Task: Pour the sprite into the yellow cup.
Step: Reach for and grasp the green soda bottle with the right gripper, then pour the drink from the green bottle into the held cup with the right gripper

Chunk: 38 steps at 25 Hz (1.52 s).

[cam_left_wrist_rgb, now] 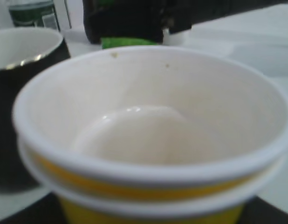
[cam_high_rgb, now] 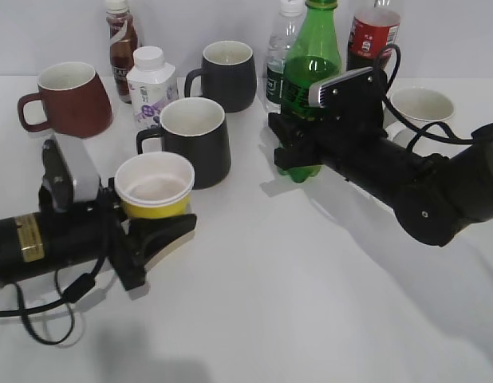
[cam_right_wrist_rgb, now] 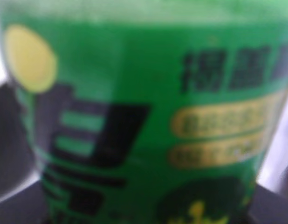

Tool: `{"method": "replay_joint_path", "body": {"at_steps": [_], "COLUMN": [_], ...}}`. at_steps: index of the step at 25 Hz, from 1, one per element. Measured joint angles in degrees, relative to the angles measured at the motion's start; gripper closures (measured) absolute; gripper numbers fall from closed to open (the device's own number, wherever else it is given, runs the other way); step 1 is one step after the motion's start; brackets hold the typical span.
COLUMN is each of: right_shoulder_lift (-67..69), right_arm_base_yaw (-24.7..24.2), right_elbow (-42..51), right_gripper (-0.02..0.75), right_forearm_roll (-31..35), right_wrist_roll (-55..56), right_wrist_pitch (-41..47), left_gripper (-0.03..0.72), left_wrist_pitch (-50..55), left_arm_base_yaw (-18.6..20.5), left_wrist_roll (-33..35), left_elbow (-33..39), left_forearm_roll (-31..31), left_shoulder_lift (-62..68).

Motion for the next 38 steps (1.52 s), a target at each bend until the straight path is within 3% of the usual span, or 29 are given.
{"method": "replay_joint_path", "body": {"at_steps": [4, 12, 24, 38], "right_shoulder_lift": [0.12, -3.04, -7.88, -7.88], "right_arm_base_yaw": [0.00, 0.00, 0.00, 0.00], "right_elbow": [0.00, 0.10, 0.22, 0.53], "right_gripper": [0.333, 0.333, 0.334, 0.334], "right_forearm_roll": [2.77, 2.11, 1.16, 0.99], "right_wrist_roll": [-7.50, -21.77, -44.77, -65.89], "right_wrist_pitch": [-0.30, 1.52, 3.14, 3.24], "left_gripper": [0.286, 0.287, 0.288, 0.288], "left_wrist_pitch": [0.06, 0.28, 1.01, 4.42], "left_arm_base_yaw": [-2.90, -6.50, -6.79, -6.79], "left_wrist_roll": [-0.11, -5.28, -8.97, -9.10], "left_elbow": [-1.41, -7.80, -9.90, -12.15], "left_forearm_roll": [-4.28, -4.75, -3.90, 2.85], "left_shoulder_lift": [0.00, 0.98, 2.93, 2.93]}}
